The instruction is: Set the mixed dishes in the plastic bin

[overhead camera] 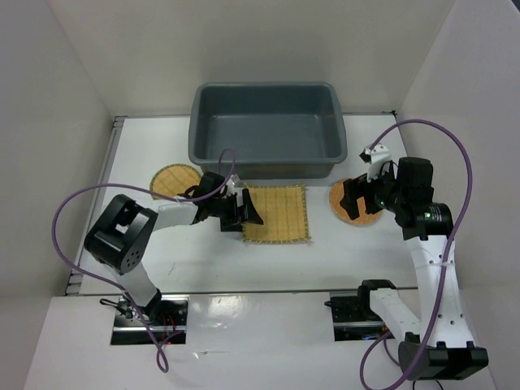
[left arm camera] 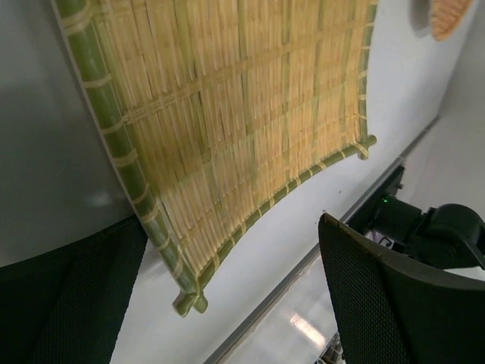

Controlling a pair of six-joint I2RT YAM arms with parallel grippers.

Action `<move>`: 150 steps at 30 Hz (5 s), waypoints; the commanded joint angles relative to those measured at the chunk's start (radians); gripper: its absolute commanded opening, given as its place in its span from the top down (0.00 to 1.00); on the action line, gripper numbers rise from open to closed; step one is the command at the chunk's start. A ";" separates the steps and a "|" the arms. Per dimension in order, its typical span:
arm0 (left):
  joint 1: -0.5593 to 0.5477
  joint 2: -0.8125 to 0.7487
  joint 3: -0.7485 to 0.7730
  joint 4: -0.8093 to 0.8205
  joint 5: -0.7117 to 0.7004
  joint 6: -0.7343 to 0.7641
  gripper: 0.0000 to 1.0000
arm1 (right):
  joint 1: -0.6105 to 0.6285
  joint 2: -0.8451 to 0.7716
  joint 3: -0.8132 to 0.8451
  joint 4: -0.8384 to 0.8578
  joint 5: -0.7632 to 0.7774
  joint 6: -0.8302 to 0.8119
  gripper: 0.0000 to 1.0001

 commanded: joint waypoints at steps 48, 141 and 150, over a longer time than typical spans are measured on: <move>-0.033 0.018 -0.050 0.102 0.127 -0.029 1.00 | 0.285 0.140 -0.195 -0.063 0.214 -0.633 1.00; -0.023 0.043 0.061 0.210 0.276 -0.120 0.72 | 0.638 0.697 -0.433 0.324 0.380 -1.023 1.00; -0.054 0.116 0.111 0.298 0.322 -0.161 0.37 | 0.638 0.697 -0.433 0.324 0.371 -1.023 1.00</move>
